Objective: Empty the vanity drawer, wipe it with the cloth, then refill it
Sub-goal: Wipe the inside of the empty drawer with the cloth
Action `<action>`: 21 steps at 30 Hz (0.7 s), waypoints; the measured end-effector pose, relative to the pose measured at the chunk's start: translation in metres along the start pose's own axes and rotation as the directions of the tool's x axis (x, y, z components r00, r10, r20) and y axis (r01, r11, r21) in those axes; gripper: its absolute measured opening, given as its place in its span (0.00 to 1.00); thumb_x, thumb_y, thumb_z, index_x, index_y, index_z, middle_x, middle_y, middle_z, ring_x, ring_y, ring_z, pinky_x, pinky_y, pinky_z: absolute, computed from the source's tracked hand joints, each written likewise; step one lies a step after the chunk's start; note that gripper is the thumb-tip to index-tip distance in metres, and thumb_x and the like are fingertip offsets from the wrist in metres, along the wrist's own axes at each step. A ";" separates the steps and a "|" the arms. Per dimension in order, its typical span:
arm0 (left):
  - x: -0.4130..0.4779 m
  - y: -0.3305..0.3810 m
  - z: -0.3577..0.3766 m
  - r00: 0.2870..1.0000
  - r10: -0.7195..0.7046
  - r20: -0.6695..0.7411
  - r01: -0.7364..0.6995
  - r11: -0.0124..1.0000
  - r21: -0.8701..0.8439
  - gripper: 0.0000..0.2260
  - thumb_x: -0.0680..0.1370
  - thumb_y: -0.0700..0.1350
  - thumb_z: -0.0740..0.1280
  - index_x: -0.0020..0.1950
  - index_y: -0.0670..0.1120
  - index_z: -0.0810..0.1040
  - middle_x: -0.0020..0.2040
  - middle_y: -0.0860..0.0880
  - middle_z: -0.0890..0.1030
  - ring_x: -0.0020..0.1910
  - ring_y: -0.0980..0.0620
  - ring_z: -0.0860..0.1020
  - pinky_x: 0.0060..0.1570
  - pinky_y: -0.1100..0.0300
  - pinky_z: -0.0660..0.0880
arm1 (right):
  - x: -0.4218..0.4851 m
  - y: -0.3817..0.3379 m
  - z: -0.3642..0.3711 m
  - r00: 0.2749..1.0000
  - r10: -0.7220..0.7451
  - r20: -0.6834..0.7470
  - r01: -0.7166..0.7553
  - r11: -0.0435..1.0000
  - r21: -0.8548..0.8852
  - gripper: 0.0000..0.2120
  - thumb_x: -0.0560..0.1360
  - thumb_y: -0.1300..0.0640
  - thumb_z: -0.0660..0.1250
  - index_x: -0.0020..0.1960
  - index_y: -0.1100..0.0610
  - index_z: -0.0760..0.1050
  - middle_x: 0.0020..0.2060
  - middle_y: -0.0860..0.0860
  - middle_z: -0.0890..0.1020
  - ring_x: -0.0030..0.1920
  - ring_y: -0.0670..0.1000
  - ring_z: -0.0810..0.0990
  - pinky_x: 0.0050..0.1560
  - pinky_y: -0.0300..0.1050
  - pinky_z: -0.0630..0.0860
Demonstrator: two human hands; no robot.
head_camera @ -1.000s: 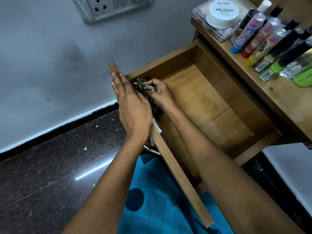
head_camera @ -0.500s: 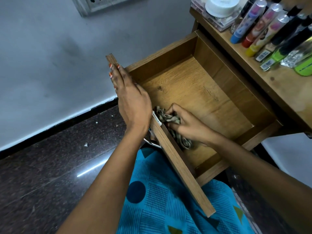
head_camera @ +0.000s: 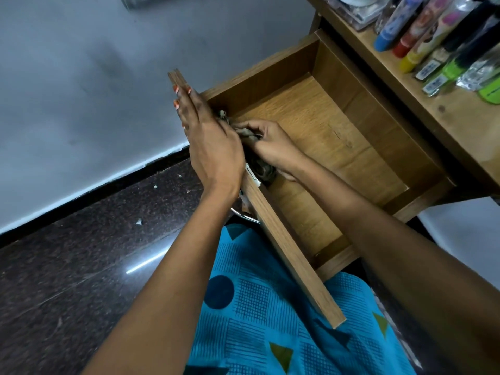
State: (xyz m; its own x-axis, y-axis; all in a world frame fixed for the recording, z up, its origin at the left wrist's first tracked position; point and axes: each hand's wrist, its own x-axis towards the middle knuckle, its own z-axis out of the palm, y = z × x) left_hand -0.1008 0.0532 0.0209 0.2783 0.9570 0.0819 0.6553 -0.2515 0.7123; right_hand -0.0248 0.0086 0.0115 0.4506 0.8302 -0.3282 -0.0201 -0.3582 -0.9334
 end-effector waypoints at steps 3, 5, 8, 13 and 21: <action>0.000 0.000 0.000 1.000 -0.001 -0.004 0.001 1.000 0.004 0.24 0.80 0.38 0.51 0.75 0.42 0.48 0.77 0.46 0.46 0.76 0.49 0.45 0.59 0.77 0.46 | -0.035 0.007 -0.011 0.996 0.071 0.047 -0.068 0.996 -0.063 0.17 0.73 0.68 0.64 0.62 0.63 0.73 0.58 0.57 0.79 0.58 0.49 0.76 0.58 0.35 0.70; 0.000 -0.001 0.000 1.000 -0.002 -0.007 0.002 1.000 0.006 0.24 0.80 0.38 0.51 0.75 0.42 0.48 0.77 0.46 0.46 0.76 0.49 0.45 0.56 0.79 0.45 | -0.062 0.012 -0.021 0.988 0.133 0.074 -0.124 0.985 -0.116 0.17 0.74 0.67 0.64 0.63 0.61 0.72 0.58 0.54 0.79 0.57 0.47 0.77 0.59 0.34 0.70; 0.000 0.000 0.000 1.000 -0.005 -0.009 0.005 1.000 0.005 0.24 0.80 0.37 0.51 0.75 0.42 0.48 0.77 0.45 0.46 0.76 0.49 0.45 0.55 0.79 0.45 | -0.094 0.016 -0.030 0.973 0.202 0.108 -0.170 0.952 -0.254 0.16 0.75 0.65 0.64 0.63 0.59 0.71 0.49 0.46 0.77 0.43 0.38 0.74 0.41 0.20 0.69; -0.001 -0.002 0.000 1.000 0.004 0.002 -0.004 1.000 0.003 0.24 0.80 0.37 0.51 0.75 0.41 0.48 0.77 0.45 0.46 0.76 0.48 0.45 0.55 0.79 0.43 | -0.113 0.022 -0.035 0.944 0.307 0.123 -0.182 0.792 -0.582 0.16 0.77 0.58 0.61 0.64 0.53 0.67 0.48 0.53 0.78 0.39 0.47 0.74 0.35 0.38 0.70; 0.000 0.001 -0.004 0.999 -0.010 0.033 0.009 1.000 0.022 0.25 0.80 0.37 0.51 0.75 0.42 0.47 0.77 0.46 0.45 0.76 0.48 0.45 0.68 0.65 0.57 | -0.113 -0.002 -0.035 0.832 0.524 0.183 -0.100 0.465 -0.880 0.14 0.78 0.51 0.51 0.52 0.59 0.70 0.48 0.57 0.73 0.44 0.53 0.70 0.40 0.42 0.63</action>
State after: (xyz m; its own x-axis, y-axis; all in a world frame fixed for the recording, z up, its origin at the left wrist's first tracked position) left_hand -0.1026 0.0534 0.0243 0.2947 0.9542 0.0519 0.6729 -0.2458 0.6977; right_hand -0.0443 -0.0993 0.0553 0.2011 0.5807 -0.7889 0.7306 -0.6254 -0.2741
